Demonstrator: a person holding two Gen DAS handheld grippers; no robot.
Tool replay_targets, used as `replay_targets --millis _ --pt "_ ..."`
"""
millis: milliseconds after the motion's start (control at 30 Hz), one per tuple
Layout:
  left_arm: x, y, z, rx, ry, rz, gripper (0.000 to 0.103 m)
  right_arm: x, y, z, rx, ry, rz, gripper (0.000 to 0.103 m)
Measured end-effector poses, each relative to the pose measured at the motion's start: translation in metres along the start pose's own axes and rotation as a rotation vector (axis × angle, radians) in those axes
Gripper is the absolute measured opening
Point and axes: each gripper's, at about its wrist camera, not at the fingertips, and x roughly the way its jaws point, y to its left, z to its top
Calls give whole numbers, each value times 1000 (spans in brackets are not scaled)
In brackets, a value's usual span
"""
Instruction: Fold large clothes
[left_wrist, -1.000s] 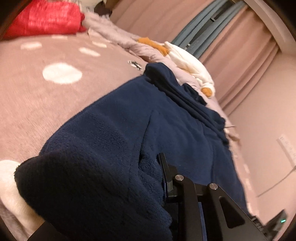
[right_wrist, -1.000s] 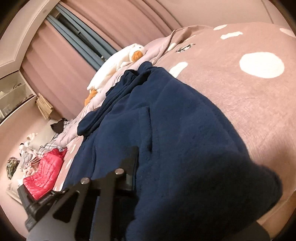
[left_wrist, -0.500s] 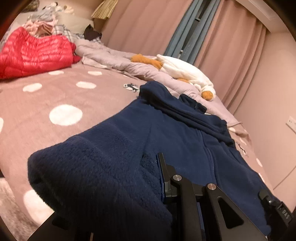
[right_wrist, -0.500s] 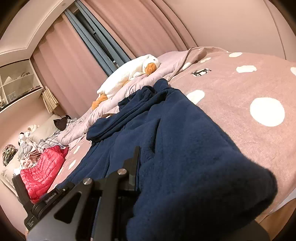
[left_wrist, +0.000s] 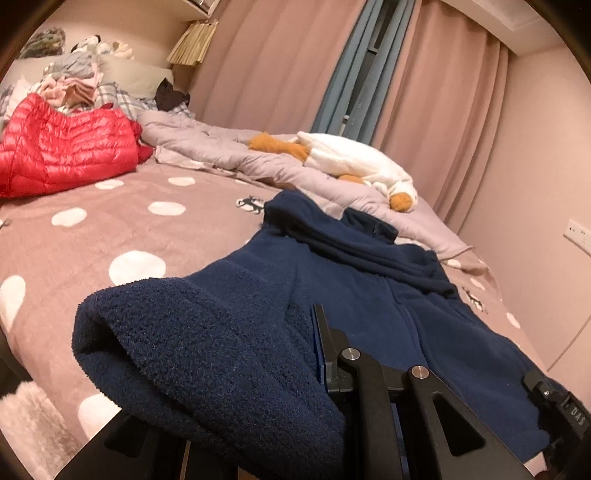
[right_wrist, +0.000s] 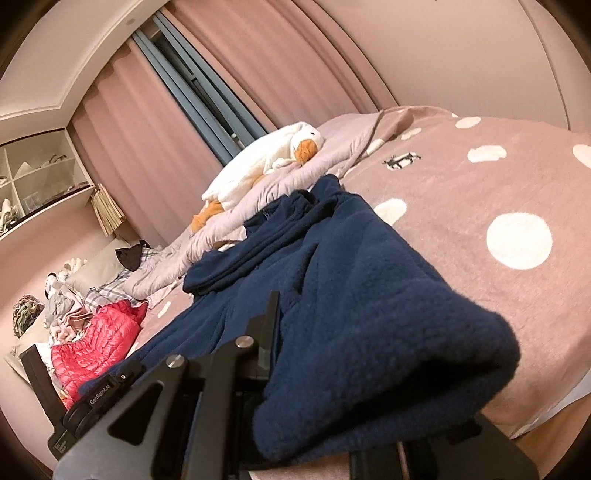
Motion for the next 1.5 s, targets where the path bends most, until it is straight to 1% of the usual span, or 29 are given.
replay_targets --millis 100,200,300,400,500,667,767,833,933,1067,1200,1267,1300,1333,1367,1400,1500 --pt "-12 -2 5 7 -25 -12 17 -8 3 3 9 -13 16 12" --pt "-27 -1 13 -7 -47 -42 17 -23 11 10 -17 -39 36 12" --pt "-46 -3 23 -8 -75 -65 17 -42 18 18 -15 -74 86 12" --pt "-61 -5 29 0 -100 -77 17 -57 27 24 -32 -102 109 12" --pt "-79 -7 35 18 -142 -89 17 -75 36 30 -45 -131 135 12" --pt "-115 -10 44 30 -222 -131 17 -107 51 40 -74 -197 192 12" --pt "-133 -11 48 29 -249 -157 17 -129 60 46 -86 -240 233 12" --pt "-138 -11 51 31 -266 -167 17 -137 64 47 -92 -255 246 12" --pt "-131 -13 53 34 -248 -152 17 -138 67 49 -106 -262 244 13" --pt "-118 -13 55 29 -196 -134 17 -123 63 49 -75 -216 241 13" --pt "-113 -21 59 50 -180 -91 17 -120 65 52 -65 -196 238 13" --pt "-106 -23 63 40 -175 -97 17 -118 68 55 -71 -184 227 13" --pt "-103 -23 64 37 -164 -100 17 -114 72 57 -89 -163 207 14" --pt "-96 -24 67 40 -135 -95 17 -111 73 59 -98 -142 184 14" --pt "-91 -25 71 41 -106 -87 17 -107 74 62 -93 -114 151 14" --pt "-89 -26 72 39 -94 -88 17 -105 74 65 -84 -98 141 14" --pt "-89 -28 80 48 -86 -97 17 -99 69 67 -50 -63 163 14"
